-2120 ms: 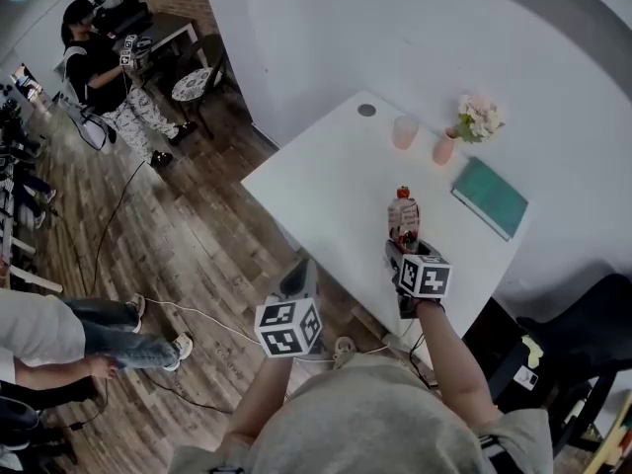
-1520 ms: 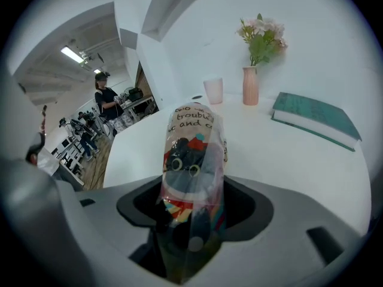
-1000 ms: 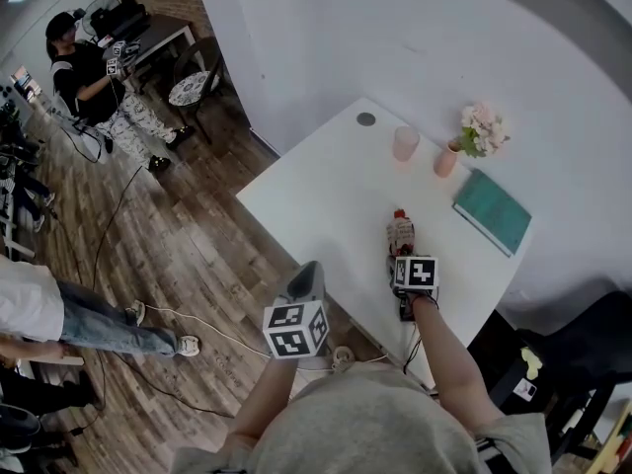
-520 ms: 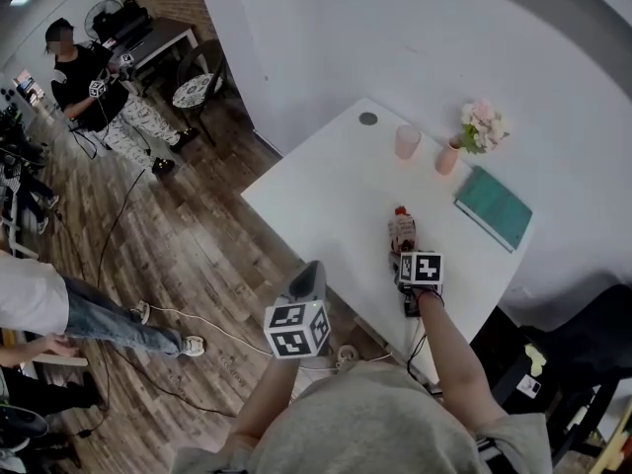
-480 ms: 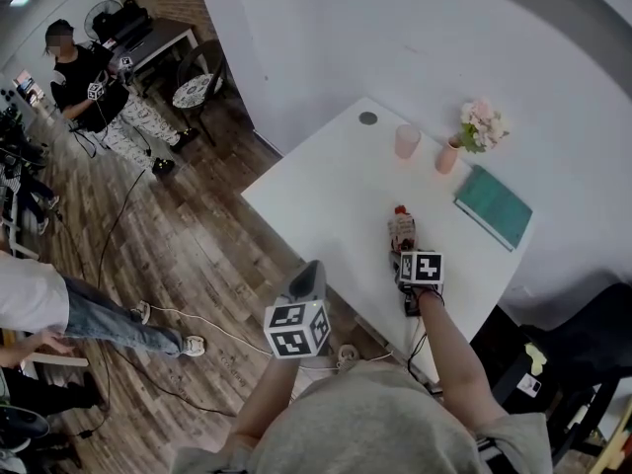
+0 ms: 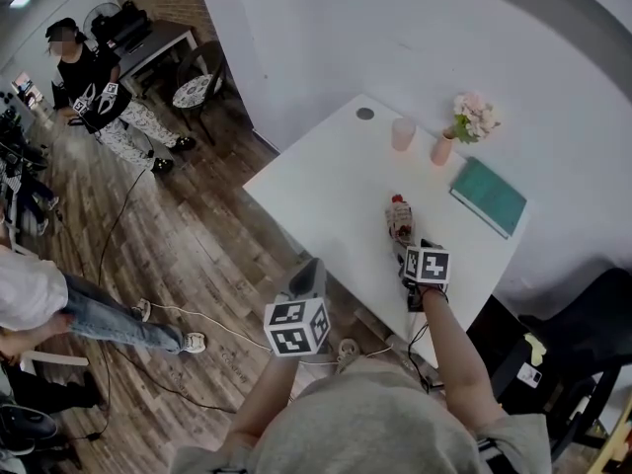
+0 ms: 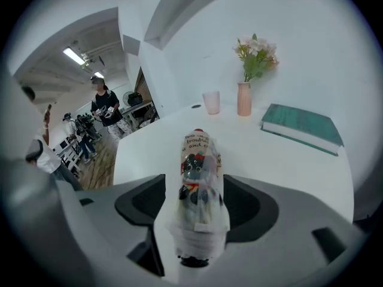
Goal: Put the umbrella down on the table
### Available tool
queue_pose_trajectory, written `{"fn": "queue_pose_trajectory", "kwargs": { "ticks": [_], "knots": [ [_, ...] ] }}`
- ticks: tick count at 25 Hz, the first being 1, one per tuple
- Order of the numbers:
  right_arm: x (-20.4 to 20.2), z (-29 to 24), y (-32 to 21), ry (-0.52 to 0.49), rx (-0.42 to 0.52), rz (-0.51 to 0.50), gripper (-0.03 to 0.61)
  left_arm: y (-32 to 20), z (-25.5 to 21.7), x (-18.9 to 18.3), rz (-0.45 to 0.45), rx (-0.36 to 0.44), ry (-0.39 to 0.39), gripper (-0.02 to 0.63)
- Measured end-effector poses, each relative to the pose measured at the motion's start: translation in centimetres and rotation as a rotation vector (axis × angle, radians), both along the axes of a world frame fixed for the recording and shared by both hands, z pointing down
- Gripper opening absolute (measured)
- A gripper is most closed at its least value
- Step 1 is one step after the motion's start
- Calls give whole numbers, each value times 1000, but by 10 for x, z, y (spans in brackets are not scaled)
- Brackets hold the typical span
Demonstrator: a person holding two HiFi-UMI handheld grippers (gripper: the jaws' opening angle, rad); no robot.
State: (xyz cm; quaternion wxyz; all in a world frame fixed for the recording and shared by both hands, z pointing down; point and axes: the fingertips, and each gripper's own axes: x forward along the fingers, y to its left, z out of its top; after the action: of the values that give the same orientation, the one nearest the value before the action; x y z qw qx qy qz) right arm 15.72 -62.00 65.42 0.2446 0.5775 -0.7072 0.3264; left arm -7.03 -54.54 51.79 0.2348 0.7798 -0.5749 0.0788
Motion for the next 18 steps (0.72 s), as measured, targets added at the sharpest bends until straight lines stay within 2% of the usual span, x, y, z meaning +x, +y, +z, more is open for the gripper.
{"fn": "queue_pose_trajectory", "kwargs": {
  "ticks": [4, 8, 13, 18],
  "knots": [
    [-7, -21, 17, -12, 49, -9, 290, 13, -1, 0, 2, 3, 2, 11],
    [-17, -41, 38, -1, 90, -28, 258, 26, -7, -2, 8, 12, 5, 11],
    [-36, -68, 74, 6, 156, -46, 175, 50, -13, -8, 20, 22, 14, 11],
    [-51, -84, 111, 13, 208, -57, 136, 79, -15, -16, 22, 29, 19, 11]
  ]
}}
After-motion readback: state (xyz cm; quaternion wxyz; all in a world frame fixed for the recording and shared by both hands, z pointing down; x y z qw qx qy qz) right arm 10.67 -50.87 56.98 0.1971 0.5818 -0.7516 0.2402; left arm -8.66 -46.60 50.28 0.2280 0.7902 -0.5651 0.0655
